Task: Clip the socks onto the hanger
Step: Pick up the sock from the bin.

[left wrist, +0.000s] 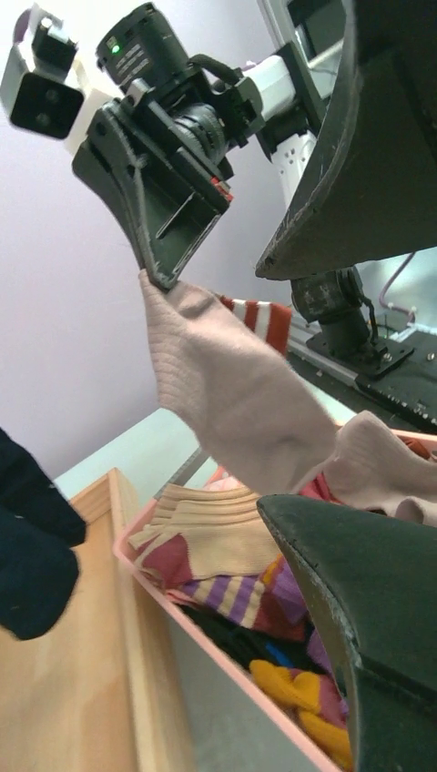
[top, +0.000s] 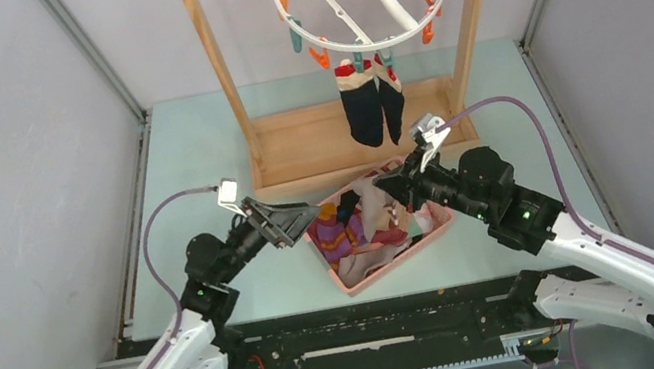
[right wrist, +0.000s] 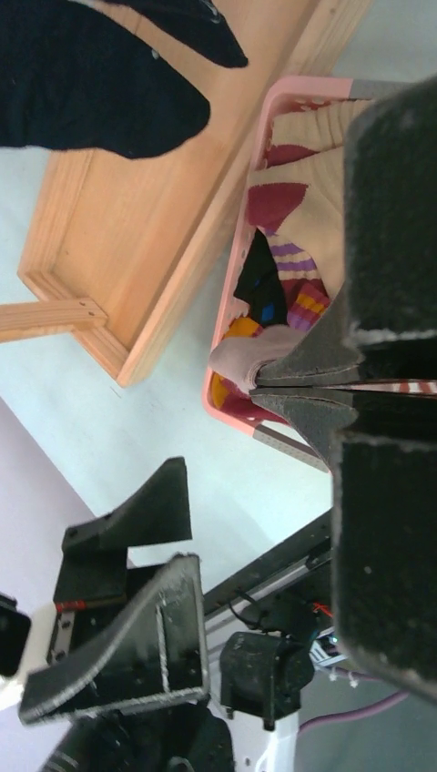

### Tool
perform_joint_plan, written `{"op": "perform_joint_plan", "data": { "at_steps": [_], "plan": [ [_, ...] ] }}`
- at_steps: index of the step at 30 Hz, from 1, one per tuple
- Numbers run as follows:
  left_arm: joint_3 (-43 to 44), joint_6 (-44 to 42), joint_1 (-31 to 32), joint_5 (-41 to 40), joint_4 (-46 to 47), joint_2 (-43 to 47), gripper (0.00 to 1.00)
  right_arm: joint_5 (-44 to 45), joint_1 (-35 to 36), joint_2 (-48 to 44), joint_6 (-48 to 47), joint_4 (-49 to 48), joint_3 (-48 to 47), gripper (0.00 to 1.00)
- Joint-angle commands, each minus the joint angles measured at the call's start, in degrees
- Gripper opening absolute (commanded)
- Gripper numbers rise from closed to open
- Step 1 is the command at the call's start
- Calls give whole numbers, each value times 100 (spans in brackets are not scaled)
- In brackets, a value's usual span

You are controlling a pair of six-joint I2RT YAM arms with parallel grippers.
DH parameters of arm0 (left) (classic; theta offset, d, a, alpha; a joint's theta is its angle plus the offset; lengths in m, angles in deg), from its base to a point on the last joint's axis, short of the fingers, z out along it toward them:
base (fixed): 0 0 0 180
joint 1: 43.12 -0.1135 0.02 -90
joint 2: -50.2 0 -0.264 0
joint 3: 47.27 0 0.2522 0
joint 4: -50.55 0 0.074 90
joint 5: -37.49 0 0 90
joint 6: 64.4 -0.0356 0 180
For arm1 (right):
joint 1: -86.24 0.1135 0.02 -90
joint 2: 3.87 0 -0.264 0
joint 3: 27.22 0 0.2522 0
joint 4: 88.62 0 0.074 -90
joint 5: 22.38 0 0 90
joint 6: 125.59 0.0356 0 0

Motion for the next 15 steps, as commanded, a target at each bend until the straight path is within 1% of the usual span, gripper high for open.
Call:
{"op": "perform_joint_plan", "data": {
  "at_steps": [1,4,10,12,15],
  "plan": [
    [195,571,63,167,593,-304,92,-433,49,108,-330,-252,-170,0],
    [177,421,96,106,649,-334,91,-486,48,180,-264,-291,-170,0],
    [275,-13,277,62,583,-137,91,-312,56,373,13,-388,-170,0],
    [343,-313,429,-92,347,-91,90,-454,63,453,39,-519,-168,0],
    [505,-1161,632,-409,-281,-55,90,-653,92,497,-43,-578,-170,0]
  ]
}}
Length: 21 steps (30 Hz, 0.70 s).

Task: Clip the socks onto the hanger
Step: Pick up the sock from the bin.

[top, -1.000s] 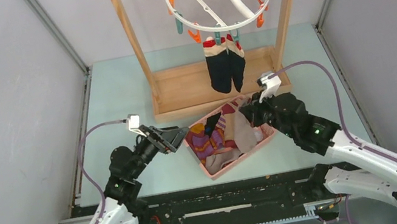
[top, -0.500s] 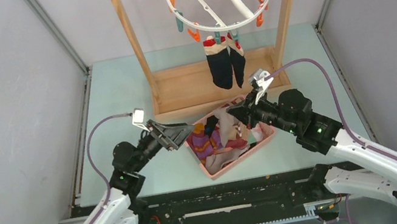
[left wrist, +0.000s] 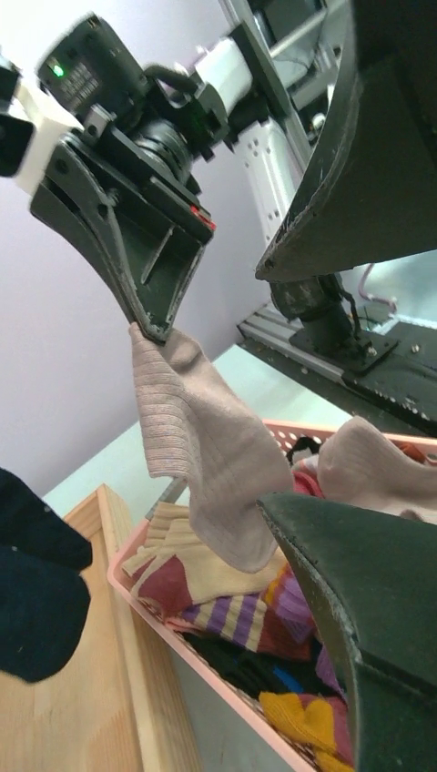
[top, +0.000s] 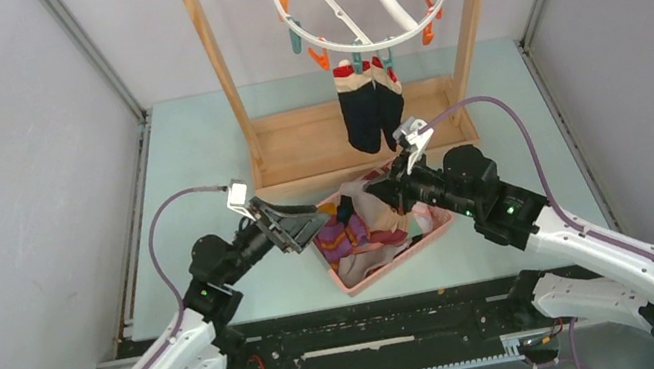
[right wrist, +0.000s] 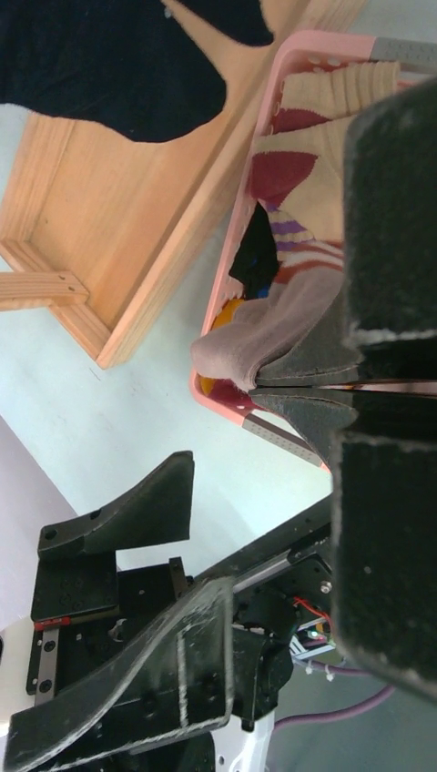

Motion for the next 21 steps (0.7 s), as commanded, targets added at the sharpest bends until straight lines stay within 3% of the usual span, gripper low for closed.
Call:
{"op": "perform_joint_plan", "data": {
  "at_steps": [1,5,16,21],
  "plan": [
    [502,-1209,231,-352,-577,75,90,-268,88,30,2,-384,-170,0],
    [446,-1849,233,-123,-369,-6,90,-364,88,-46,-138,-354,-170,0],
    [595,-4866,241,801,-220,-98,91,-1065,96,33,-223,-405,-170,0],
    [1005,-5468,242,1140,-216,-539,89,-1342,112,86,-305,-324,-247,0]
  ]
}}
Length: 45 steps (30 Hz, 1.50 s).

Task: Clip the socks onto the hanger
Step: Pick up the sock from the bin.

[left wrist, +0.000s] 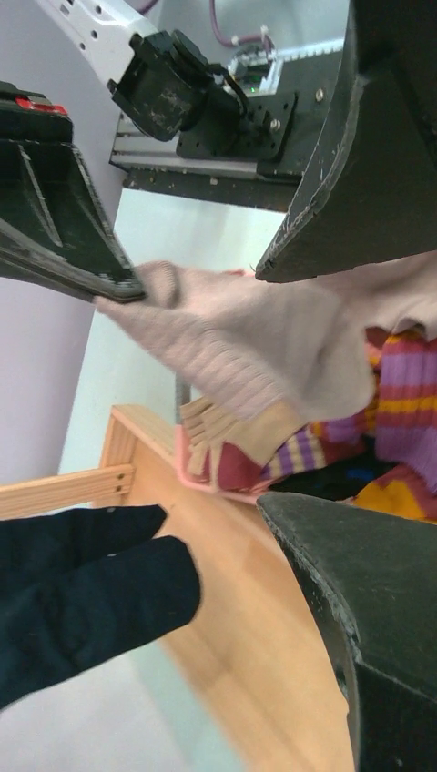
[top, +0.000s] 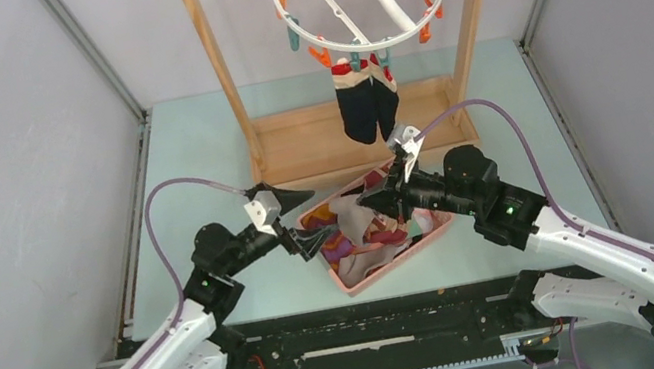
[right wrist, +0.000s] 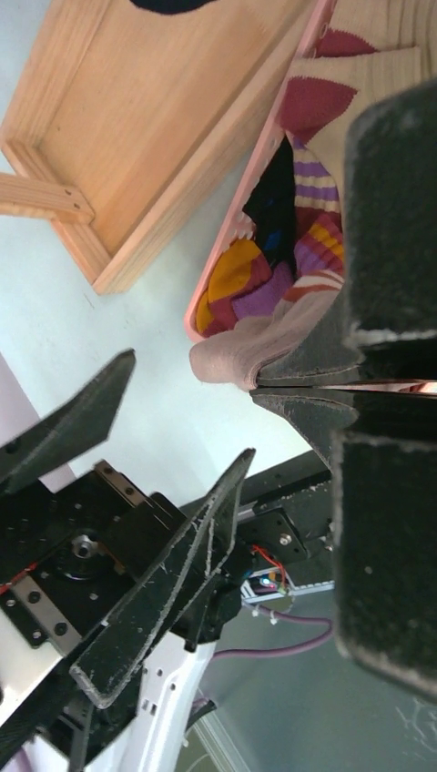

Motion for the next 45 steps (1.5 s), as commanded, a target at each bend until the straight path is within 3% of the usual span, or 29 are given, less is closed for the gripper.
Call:
{"op": "perform_joint_plan", "data": {
  "at_steps": [1,8,13,14,17,19,21,26,30,38,45],
  "plan": [
    [717,-1014,32,464,187,-383,88,-411,83,64,-210,-133,-280,0],
    [1131,-1053,295,1215,179,-1073,76,-491,185,180,-290,-85,-363,0],
    [1089,-963,493,1506,151,-1245,59,-528,186,225,-288,-104,-378,0],
    [1087,-957,513,1513,107,-1266,51,-548,189,243,-288,-94,-393,0],
    [1093,-1005,526,1351,-110,-1316,14,-579,191,268,-297,-66,-424,1],
    [1097,-1010,518,1121,-276,-1273,2,-567,195,247,-297,-58,-421,1],
    [1028,-907,521,795,-298,-1172,0,-534,191,200,-316,-39,-425,4],
    [581,-190,438,276,97,-641,0,-383,104,-56,-489,410,-417,33],
    [151,707,292,391,717,-261,0,-359,-18,-218,-807,713,-397,47],
    [-111,1339,271,777,1005,302,0,-564,-303,-584,-1698,359,177,63],
    [90,1241,271,1277,779,384,0,-1183,-235,-426,-3085,59,597,66]
  ]
}}
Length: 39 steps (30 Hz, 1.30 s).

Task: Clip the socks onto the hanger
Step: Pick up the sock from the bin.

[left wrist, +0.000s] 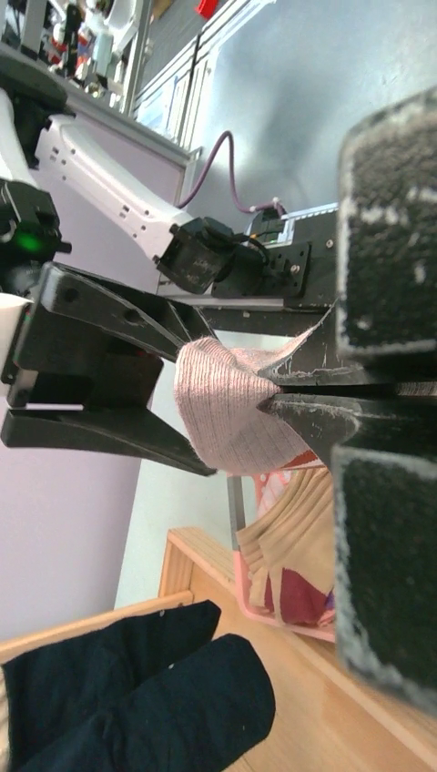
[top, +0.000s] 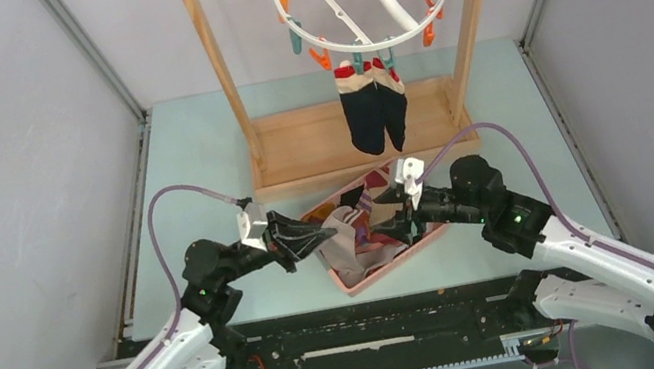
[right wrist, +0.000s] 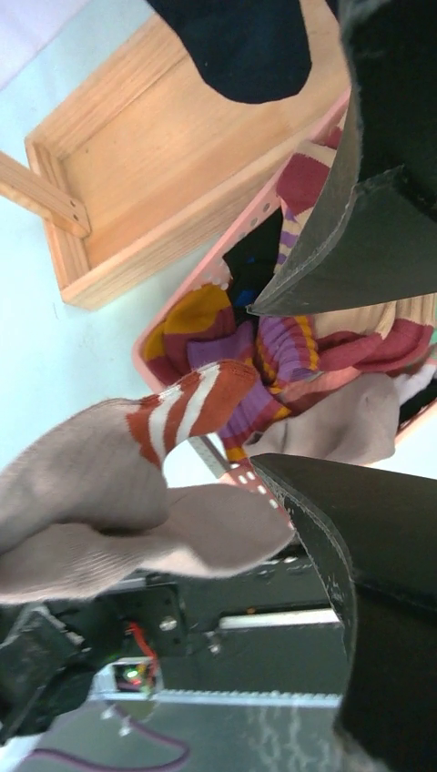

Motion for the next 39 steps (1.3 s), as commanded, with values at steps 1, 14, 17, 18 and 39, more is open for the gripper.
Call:
{"op": "perform_joint_plan", "data": {
  "at_steps": [1,14,17,18,39],
  "plan": [
    [150,55,-29,455,-20,-17,0,-357,42,102,-1089,-368,136,66],
    [483,-145,-27,712,-344,-148,0,-751,152,667,-1263,-954,80,60],
    [508,-143,-28,714,-347,-149,0,-823,221,803,-1249,-843,8,52],
    [508,-143,-28,714,-349,-132,0,-827,233,829,-1246,-815,-6,50],
    [314,228,-56,-1032,-1239,865,82,510,485,-346,-4802,-451,-144,0]
  ]
}}
